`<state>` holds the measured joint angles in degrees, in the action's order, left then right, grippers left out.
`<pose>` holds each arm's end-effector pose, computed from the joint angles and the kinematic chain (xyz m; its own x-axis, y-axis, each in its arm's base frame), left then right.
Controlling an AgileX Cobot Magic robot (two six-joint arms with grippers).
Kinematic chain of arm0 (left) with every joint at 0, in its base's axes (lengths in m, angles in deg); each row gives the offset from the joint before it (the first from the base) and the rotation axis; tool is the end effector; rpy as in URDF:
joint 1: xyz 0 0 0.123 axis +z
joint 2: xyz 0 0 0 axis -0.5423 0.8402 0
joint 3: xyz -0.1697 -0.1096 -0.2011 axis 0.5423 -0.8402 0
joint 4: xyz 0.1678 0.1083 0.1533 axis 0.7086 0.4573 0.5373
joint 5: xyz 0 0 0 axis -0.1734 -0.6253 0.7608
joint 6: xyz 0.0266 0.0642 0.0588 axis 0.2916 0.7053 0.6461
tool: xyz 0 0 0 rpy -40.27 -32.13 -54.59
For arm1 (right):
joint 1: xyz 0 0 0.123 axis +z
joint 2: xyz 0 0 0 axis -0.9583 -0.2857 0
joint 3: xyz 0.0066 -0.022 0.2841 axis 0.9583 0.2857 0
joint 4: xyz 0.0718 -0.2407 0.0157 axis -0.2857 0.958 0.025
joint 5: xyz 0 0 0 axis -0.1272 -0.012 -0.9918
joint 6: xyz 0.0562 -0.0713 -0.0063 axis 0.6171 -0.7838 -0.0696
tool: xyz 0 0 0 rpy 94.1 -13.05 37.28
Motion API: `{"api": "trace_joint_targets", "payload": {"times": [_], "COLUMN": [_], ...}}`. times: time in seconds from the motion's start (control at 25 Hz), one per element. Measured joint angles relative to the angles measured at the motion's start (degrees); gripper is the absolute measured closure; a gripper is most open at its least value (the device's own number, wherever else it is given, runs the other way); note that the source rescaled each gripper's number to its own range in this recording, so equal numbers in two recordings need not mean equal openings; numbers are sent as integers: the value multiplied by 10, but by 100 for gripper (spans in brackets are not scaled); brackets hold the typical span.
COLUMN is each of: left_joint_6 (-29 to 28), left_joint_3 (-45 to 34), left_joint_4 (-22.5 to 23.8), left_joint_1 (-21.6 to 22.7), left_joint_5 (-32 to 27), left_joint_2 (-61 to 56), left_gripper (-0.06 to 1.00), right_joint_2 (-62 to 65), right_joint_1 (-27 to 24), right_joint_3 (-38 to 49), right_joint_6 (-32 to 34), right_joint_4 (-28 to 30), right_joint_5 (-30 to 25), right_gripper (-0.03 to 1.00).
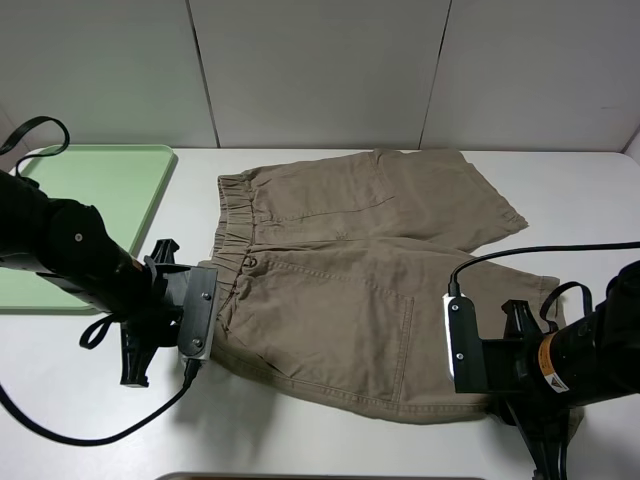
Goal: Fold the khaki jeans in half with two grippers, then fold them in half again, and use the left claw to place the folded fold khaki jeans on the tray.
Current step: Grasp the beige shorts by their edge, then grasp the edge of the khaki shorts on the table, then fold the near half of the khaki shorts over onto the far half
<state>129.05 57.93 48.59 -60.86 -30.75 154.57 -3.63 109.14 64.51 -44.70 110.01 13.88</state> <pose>0.2310 -0.1240 0.0921 0.0799 0.9799 -0.1825 0.9317 -0.0084 0.3632 0.1413 0.0948 0.0894 -0.0283 -0.9952 -0.0936 -0.9740 0.0485 -0.2212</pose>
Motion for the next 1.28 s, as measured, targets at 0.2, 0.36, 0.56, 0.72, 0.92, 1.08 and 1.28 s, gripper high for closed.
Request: {"api": "trace_joint_targets", "payload": {"times": [0.2,0.36,0.56,0.72,0.92,1.08,1.28], "left_joint_6": [-13,-44,-116,-157,-211,-262,-338], "left_joint_3": [1,3,2,1,1,0,0], "left_joint_4": [0,0,1,1,1,1,1], "left_joint_1": [0,0,0,0,0,0,0], "left_joint_5": [-18,-34,-54,-65,-66,-58,-3], "left_joint_2": [0,-2,-28,-72,-132,-175,-206], "left_gripper": [94,94,94,94,94,94,94], "right_joint_2": [0,-1,0,27,60,64,64], "right_joint_1": [0,0,0,0,0,-13,-65], "right_joint_3": [0,0,-6,-47,-106,-135,-182], "right_joint_6": [0,0,12,63,172,229,294], "right_joint_4": [1,2,0,-1,2,19,24], "right_joint_5": [2,27,32,6,-8,-24,-29], "right_gripper": [63,66,94,97,97,97,97]}}
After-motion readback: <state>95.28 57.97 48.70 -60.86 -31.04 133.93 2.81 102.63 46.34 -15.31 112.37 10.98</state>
